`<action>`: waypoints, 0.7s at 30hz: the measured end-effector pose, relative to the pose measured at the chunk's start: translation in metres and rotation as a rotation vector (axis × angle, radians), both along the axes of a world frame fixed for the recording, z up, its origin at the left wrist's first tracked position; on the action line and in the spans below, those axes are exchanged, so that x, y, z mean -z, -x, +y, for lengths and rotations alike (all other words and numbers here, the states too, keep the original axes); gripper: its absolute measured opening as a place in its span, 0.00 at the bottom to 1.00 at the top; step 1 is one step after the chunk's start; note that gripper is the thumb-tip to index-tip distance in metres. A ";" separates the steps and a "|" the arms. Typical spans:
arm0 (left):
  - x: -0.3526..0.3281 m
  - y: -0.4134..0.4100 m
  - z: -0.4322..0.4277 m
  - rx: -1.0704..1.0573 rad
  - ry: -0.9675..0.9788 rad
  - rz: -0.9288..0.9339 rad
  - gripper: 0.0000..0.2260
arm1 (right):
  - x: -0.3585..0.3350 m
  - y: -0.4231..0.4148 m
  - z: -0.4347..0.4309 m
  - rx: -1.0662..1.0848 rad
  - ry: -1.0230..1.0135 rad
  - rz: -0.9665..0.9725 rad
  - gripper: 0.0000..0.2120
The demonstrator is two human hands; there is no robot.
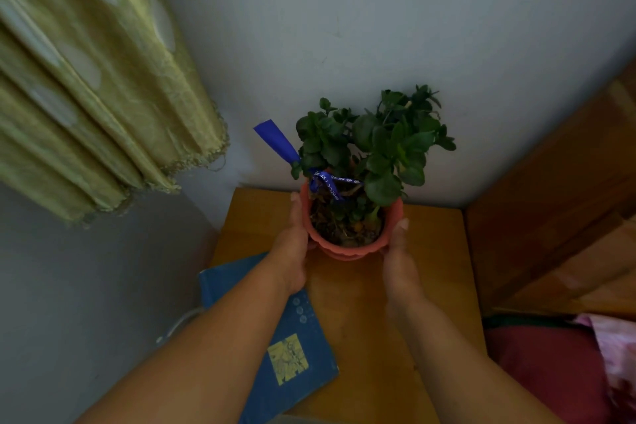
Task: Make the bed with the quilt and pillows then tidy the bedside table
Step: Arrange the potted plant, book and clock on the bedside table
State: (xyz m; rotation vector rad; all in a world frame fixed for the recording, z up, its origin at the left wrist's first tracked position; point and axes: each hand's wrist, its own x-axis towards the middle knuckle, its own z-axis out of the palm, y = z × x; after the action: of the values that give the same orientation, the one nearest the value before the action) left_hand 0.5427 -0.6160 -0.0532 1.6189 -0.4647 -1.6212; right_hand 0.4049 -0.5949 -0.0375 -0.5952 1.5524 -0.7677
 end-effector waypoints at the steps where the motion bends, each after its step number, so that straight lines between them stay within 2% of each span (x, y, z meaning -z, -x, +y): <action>1: 0.000 0.000 0.000 0.002 0.001 0.000 0.29 | 0.000 0.000 -0.001 -0.004 -0.005 -0.004 0.32; 12: -0.004 0.002 -0.001 0.014 -0.019 -0.037 0.25 | 0.004 0.000 -0.002 0.000 0.010 0.000 0.31; 21: -0.006 0.004 0.002 -0.017 -0.029 -0.055 0.28 | 0.008 0.001 -0.002 -0.008 0.021 -0.005 0.31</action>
State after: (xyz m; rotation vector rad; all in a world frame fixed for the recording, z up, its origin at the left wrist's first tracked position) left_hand 0.5391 -0.6143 -0.0476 1.6883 -0.4565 -1.5814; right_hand 0.4041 -0.5967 -0.0452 -0.6145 1.5386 -0.7802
